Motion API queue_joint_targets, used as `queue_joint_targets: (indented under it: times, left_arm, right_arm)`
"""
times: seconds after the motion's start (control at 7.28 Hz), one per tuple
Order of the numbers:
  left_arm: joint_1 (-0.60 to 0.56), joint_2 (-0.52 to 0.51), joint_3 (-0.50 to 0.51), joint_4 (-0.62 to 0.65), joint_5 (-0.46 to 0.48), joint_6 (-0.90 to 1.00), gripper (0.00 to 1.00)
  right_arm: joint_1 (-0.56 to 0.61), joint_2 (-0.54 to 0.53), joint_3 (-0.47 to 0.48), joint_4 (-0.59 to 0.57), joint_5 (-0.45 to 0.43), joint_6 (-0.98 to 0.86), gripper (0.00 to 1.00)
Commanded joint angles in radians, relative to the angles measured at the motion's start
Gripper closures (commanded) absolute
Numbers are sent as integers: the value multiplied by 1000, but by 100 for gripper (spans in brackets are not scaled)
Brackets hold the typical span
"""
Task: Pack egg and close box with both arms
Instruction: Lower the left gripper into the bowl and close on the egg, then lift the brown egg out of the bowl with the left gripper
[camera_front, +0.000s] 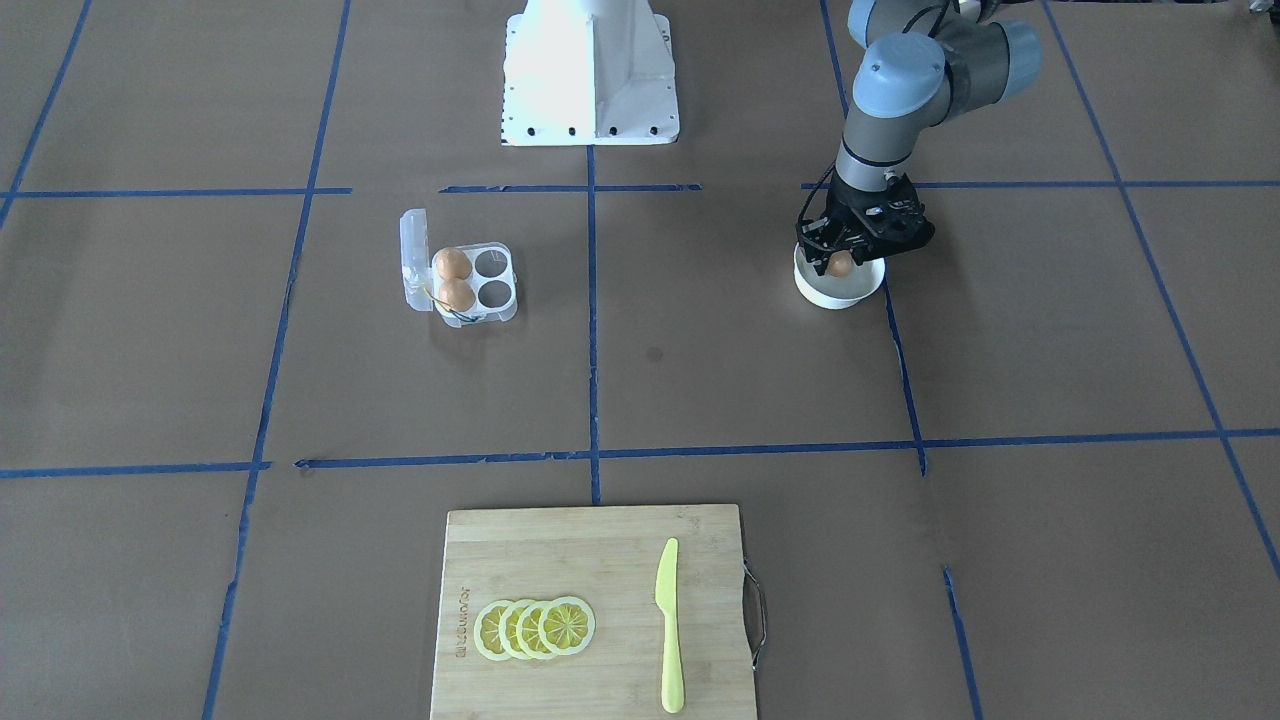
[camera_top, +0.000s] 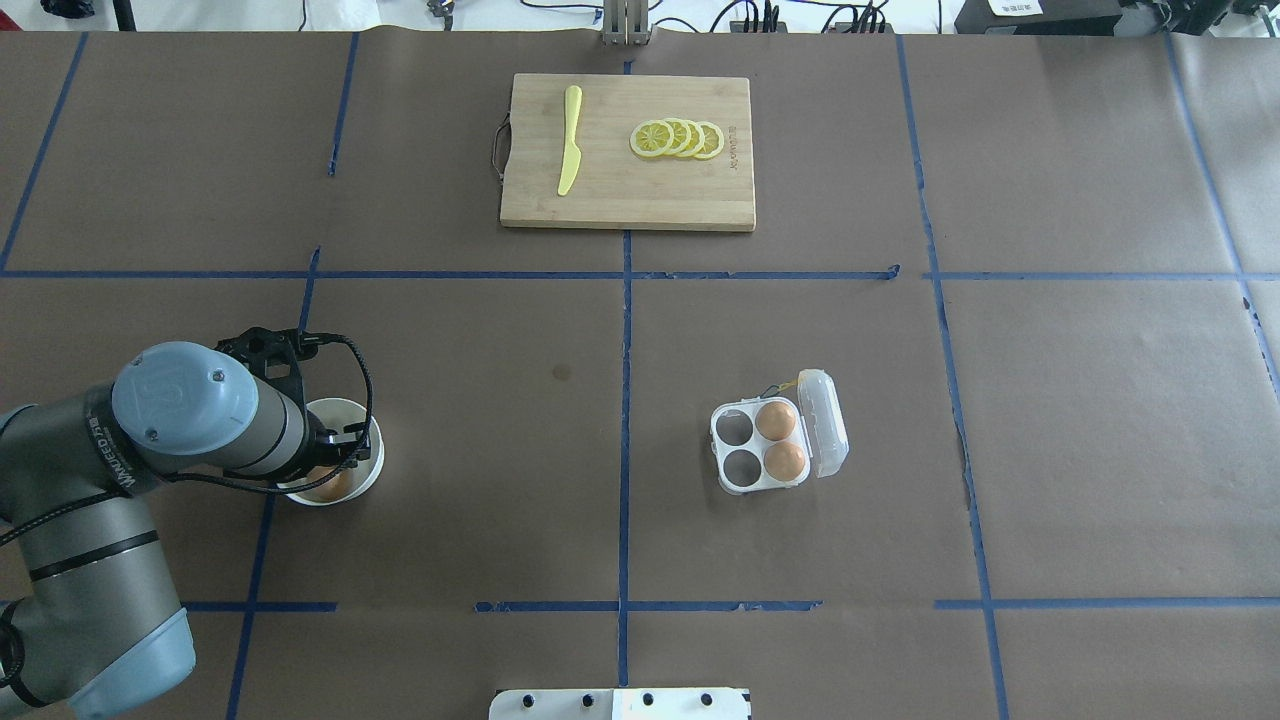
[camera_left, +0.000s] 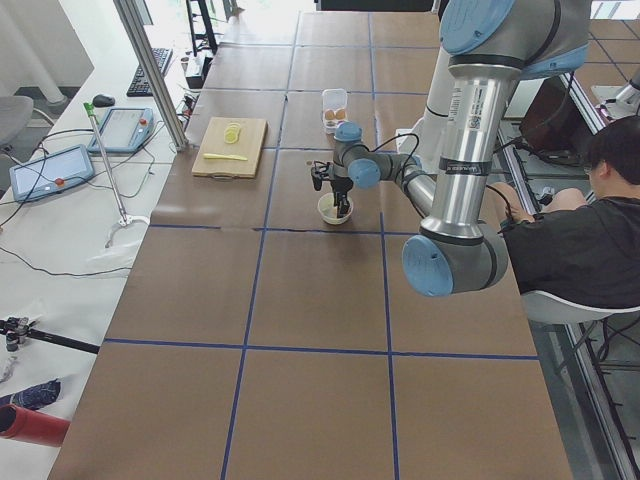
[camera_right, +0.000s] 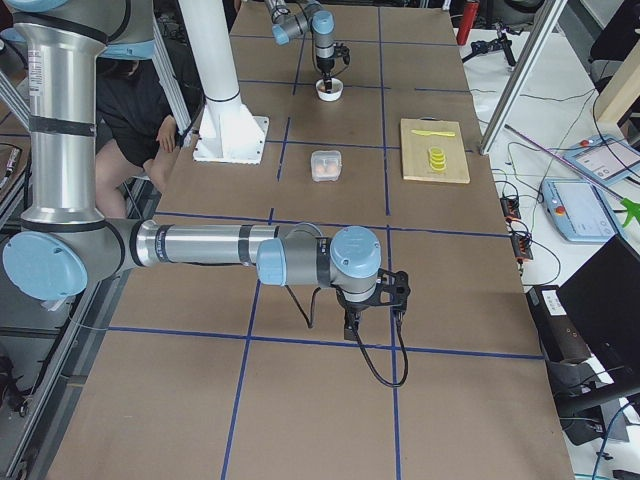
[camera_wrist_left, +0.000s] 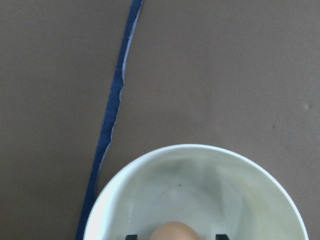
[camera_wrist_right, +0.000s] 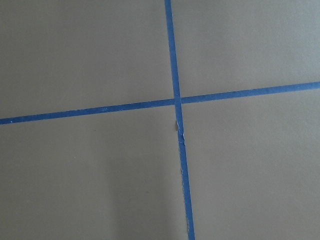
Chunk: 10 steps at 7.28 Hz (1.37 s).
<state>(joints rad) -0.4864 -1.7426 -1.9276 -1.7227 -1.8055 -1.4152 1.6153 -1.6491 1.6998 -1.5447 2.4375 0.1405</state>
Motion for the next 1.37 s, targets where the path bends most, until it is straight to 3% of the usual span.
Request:
queue_joint_targets:
  times: [0.0,0.14,0.55,1.24]
  left_arm:
    - [5,0,-1,0,0,-1,46]
    - [5,0,-1,0,0,-1,55]
    - [-6,2,-23,2,0,-5,95]
    - [-78,-29,-246,183,-2,-4,100]
  right_arm:
    - [0,0,3,2,0,1,0]
    - [0,0,3,0,0,1,0]
    - [0,2,4,2,0,1,0]
    - [2,2,12,2,0,-1,0]
